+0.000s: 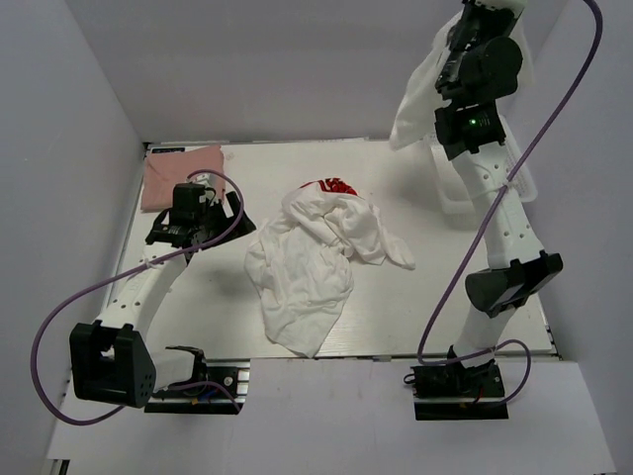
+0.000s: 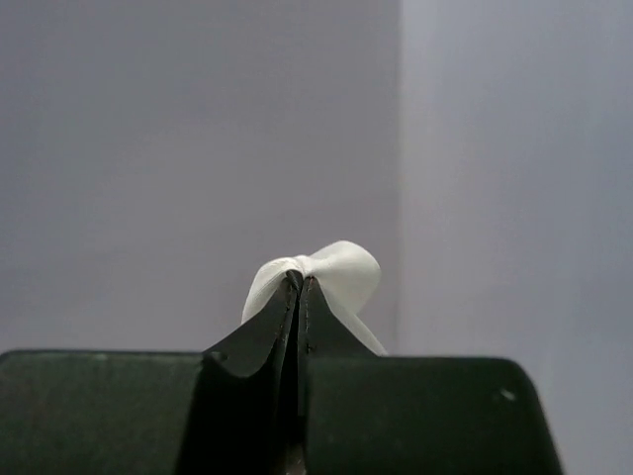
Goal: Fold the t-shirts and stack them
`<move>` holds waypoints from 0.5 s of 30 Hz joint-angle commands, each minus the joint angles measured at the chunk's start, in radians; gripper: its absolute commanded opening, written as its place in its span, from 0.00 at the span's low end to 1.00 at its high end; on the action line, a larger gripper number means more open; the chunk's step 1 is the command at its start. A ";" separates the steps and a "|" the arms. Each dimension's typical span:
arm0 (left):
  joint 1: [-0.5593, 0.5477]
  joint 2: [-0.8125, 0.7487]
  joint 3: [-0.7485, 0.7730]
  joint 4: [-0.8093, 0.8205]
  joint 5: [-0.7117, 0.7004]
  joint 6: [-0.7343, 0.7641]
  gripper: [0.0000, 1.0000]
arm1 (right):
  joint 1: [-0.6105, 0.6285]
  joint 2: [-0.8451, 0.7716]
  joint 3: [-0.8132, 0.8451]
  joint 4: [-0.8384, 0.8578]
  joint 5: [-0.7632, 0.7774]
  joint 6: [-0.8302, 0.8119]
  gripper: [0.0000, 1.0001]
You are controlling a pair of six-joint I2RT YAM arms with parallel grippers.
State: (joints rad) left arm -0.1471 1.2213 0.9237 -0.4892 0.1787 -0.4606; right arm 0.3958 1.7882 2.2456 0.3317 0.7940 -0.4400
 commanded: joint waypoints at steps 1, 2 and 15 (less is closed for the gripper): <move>-0.005 -0.006 -0.005 -0.005 -0.019 0.010 1.00 | -0.058 0.048 0.042 0.279 0.005 -0.184 0.00; -0.005 -0.006 -0.005 -0.014 -0.019 0.010 1.00 | -0.072 0.051 0.040 0.273 -0.018 -0.158 0.00; -0.005 0.070 0.004 0.005 -0.019 0.010 1.00 | -0.293 0.172 -0.136 0.302 -0.256 -0.057 0.00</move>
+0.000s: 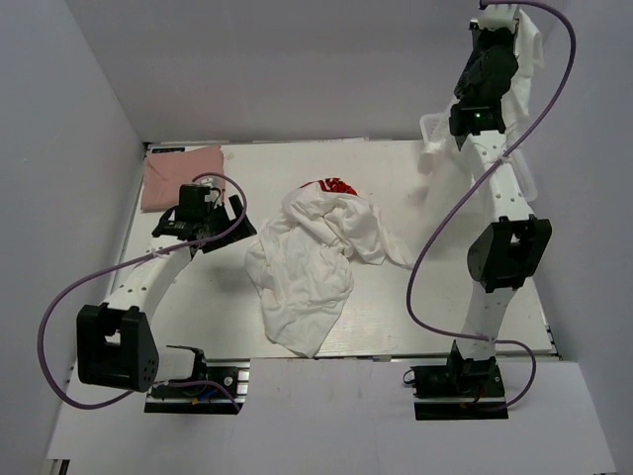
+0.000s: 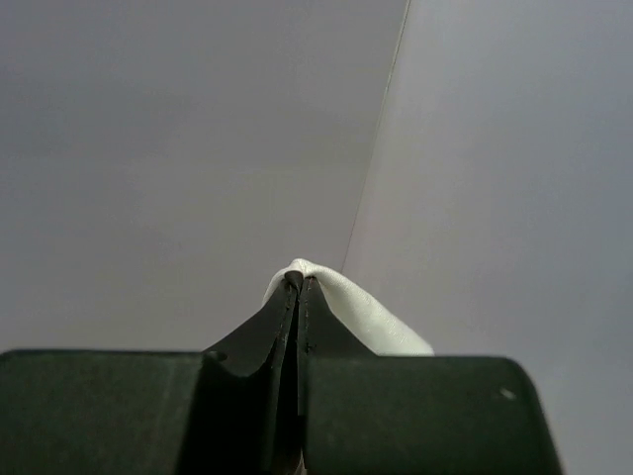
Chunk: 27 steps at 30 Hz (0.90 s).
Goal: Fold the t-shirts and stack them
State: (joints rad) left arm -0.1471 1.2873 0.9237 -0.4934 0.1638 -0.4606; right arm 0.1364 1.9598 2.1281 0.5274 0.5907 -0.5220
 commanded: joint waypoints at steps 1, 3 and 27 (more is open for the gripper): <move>-0.005 0.013 0.004 0.009 -0.004 0.010 1.00 | -0.046 0.004 -0.026 0.100 -0.051 0.036 0.00; -0.005 0.014 0.004 0.018 0.017 0.010 1.00 | -0.061 0.037 -0.031 0.094 -0.026 0.066 0.00; -0.005 0.138 0.086 0.064 0.074 0.010 1.00 | -0.238 0.030 0.070 0.120 -0.120 0.132 0.00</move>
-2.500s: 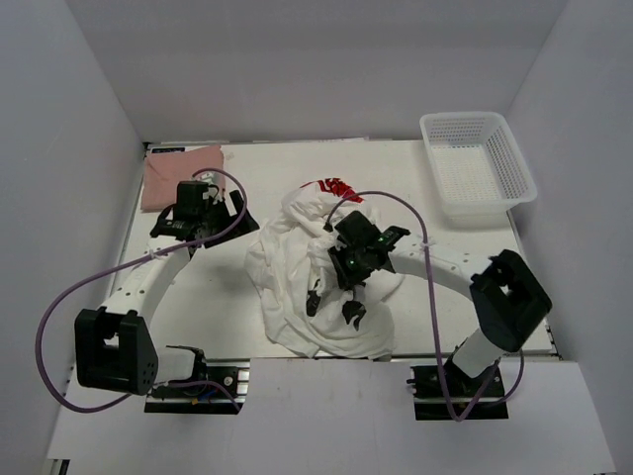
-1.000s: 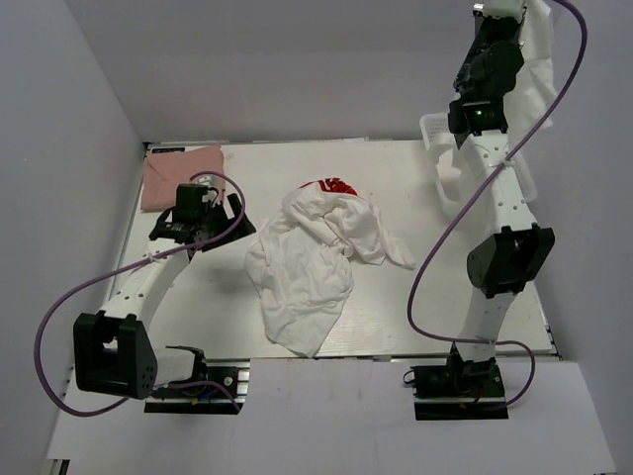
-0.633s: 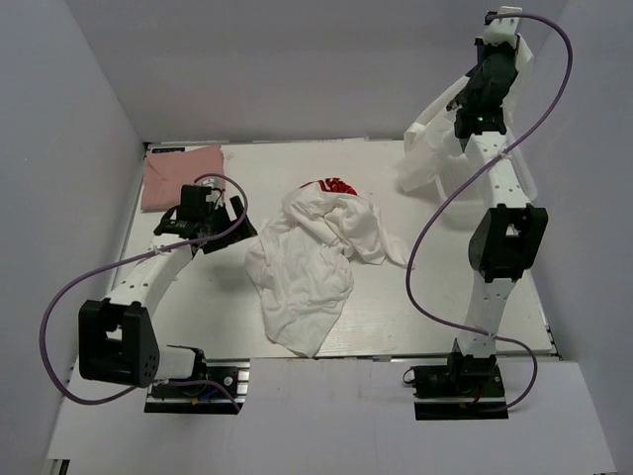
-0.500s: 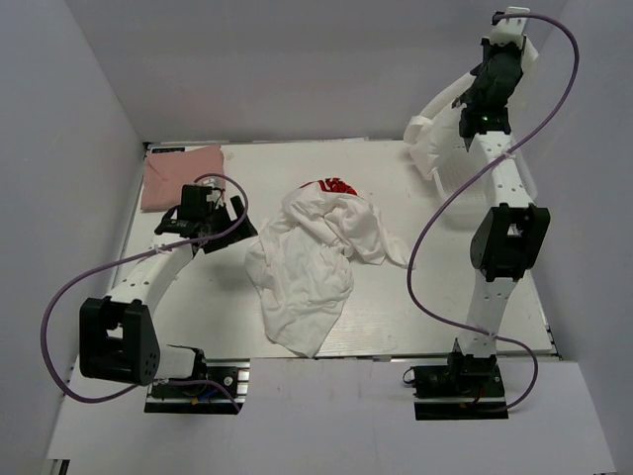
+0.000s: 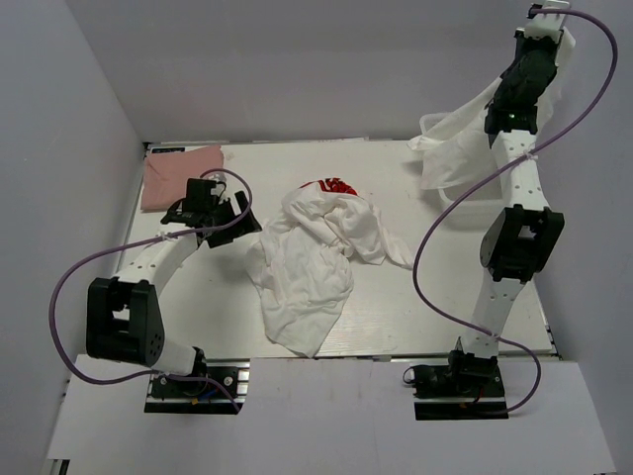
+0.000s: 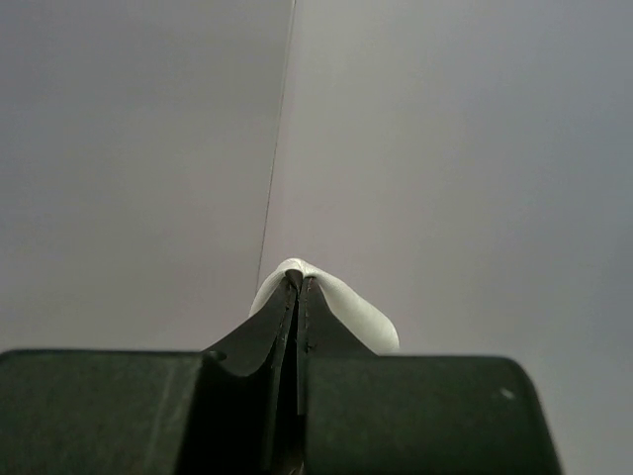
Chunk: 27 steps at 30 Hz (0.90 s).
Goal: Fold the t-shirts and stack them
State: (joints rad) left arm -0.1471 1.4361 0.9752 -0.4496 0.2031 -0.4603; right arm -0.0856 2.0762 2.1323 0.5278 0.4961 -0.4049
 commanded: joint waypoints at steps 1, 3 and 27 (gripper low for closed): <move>-0.005 0.000 0.034 0.029 0.035 0.009 1.00 | -0.020 -0.088 0.064 0.117 -0.051 0.012 0.00; -0.005 0.009 0.043 0.029 0.044 0.009 1.00 | -0.029 -0.087 0.061 0.121 -0.073 0.008 0.00; -0.005 0.112 0.062 0.078 0.114 -0.018 1.00 | -0.037 -0.134 -0.368 0.043 -0.232 0.169 0.00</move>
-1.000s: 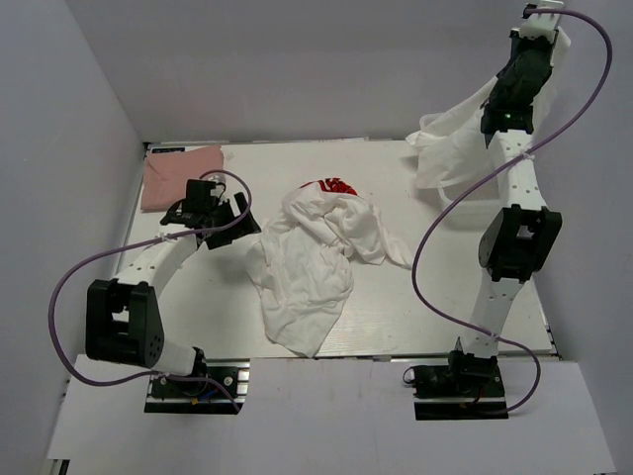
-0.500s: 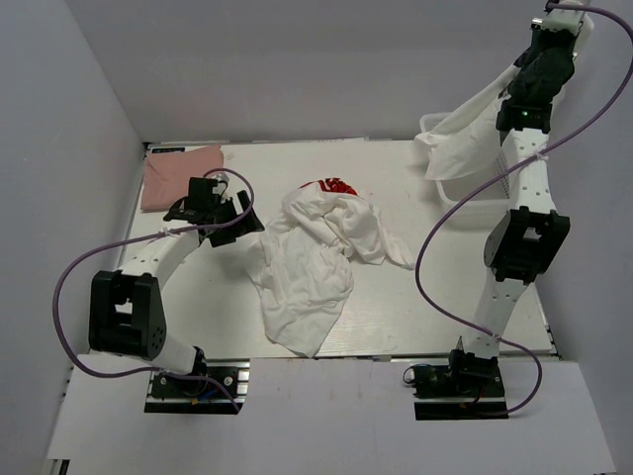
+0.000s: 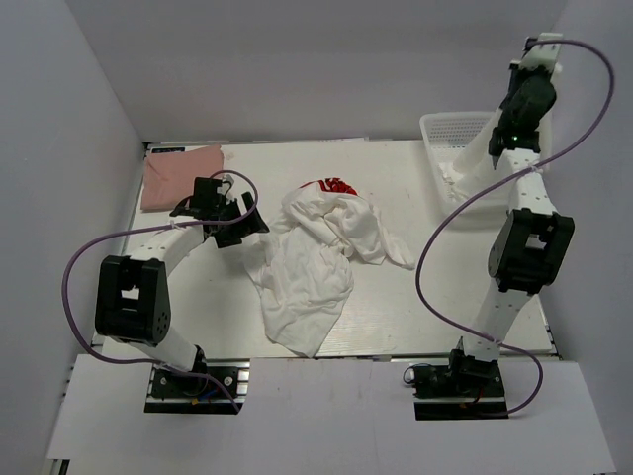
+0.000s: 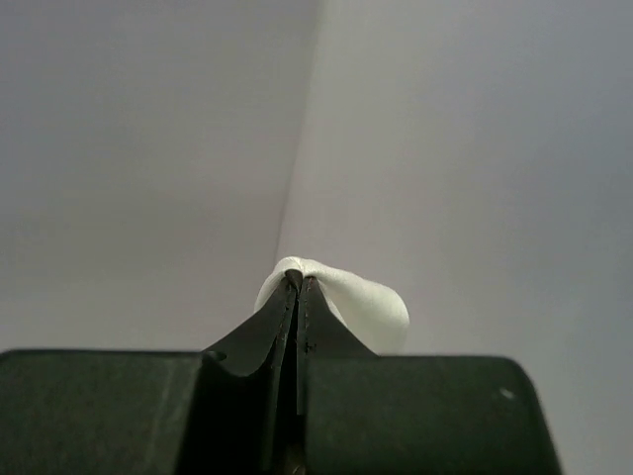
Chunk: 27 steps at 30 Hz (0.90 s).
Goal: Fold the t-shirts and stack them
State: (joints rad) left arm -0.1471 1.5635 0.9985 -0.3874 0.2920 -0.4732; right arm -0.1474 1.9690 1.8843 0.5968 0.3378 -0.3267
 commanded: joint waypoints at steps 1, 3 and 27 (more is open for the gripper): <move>-0.005 -0.026 0.038 0.016 0.026 -0.005 1.00 | 0.029 -0.039 -0.157 -0.020 -0.080 0.130 0.00; -0.005 -0.026 0.038 0.016 0.013 -0.005 1.00 | 0.043 -0.045 -0.285 0.000 -0.111 0.173 0.00; -0.005 -0.209 -0.035 0.008 0.022 0.004 1.00 | 0.205 -0.184 -0.085 -0.816 -0.221 0.333 0.90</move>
State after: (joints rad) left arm -0.1471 1.4284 0.9939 -0.4160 0.2794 -0.4709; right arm -0.0635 2.0270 1.9240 -0.1638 0.2134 0.0238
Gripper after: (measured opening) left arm 0.996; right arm 0.904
